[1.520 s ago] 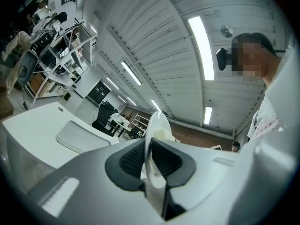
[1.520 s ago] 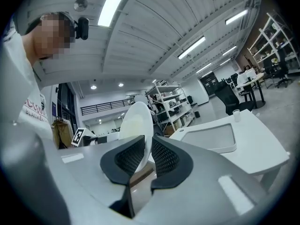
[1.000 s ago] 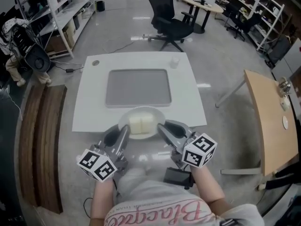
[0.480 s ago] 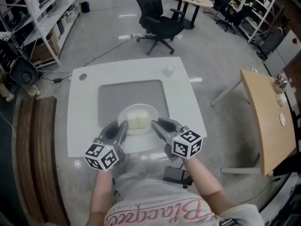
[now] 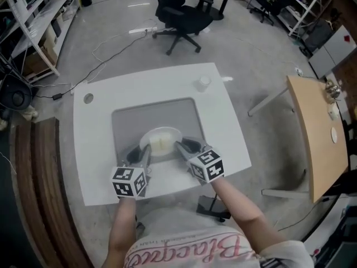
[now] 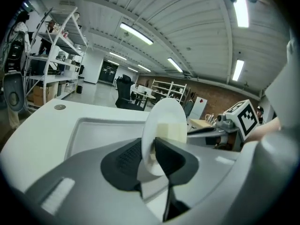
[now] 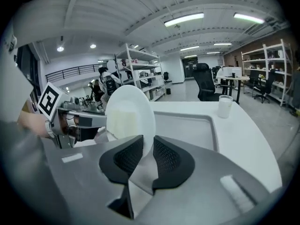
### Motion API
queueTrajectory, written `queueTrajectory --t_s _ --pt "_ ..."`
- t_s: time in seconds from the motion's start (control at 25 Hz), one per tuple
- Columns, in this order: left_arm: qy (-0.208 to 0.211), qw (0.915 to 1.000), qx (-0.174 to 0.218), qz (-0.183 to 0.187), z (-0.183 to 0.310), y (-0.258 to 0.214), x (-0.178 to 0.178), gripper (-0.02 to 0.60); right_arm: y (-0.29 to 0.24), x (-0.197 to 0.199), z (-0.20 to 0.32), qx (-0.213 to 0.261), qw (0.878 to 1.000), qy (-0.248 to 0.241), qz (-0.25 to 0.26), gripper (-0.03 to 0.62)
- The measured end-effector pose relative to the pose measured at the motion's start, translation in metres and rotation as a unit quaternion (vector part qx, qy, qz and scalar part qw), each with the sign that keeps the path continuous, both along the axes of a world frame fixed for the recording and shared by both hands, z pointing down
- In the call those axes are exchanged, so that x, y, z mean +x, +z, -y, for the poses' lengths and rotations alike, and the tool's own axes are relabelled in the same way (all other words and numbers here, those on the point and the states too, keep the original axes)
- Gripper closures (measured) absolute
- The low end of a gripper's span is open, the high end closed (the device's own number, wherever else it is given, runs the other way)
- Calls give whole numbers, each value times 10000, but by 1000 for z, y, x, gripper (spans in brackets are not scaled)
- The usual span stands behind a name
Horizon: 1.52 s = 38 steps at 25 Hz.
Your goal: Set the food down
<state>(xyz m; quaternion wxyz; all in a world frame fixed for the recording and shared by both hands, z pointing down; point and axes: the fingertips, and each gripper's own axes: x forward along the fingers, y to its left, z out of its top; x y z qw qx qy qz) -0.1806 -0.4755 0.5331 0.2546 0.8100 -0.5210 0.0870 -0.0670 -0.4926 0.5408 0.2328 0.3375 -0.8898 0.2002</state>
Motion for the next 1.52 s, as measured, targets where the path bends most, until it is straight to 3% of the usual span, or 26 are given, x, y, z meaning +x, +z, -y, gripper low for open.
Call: queueTrajectory --t_s 0.16,0.44,0.56,0.6,0.64,0.68,0.76,0.84,1.0,1.16,1.52 --pt "20 9991 -350 235 10 19 -2 492 21 -1 9 -104 9981 44 -603 520" --pt "-56 9964 -718 447 20 40 -11 485 34 -9 21 -372 9945 17 -979 507" --pt "-60 9921 -734 1011 23 47 -15 474 40 -10 25 -273 9922 46 -1219 524" --pt "-56 9895 -688 1267 25 48 -16 457 41 -11 25 -167 9908 14 -1344 588" --pt "-50 9865 -625 1513 27 49 -17 460 42 -13 26 -75 9893 -52 -1458 591" --pt "-24 9830 -563 1748 29 50 -17 528 43 -15 25 -22 9878 -129 -1550 591" --pt "61 9763 -496 2105 30 56 -15 534 47 -19 24 14 9855 -232 -1679 591" --pt "39 9741 -471 2211 30 59 -14 534 48 -18 25 38 9846 -248 -1727 591" --pt "-263 9766 -336 2107 33 45 -21 535 32 -12 31 127 9902 -162 -1379 591" --pt "-586 9772 59 2039 35 12 -31 558 -11 -15 34 475 9952 -297 -798 592" --pt "-1279 9652 1210 1933 33 -80 -38 583 -109 -23 29 1682 9844 -510 -77 592"
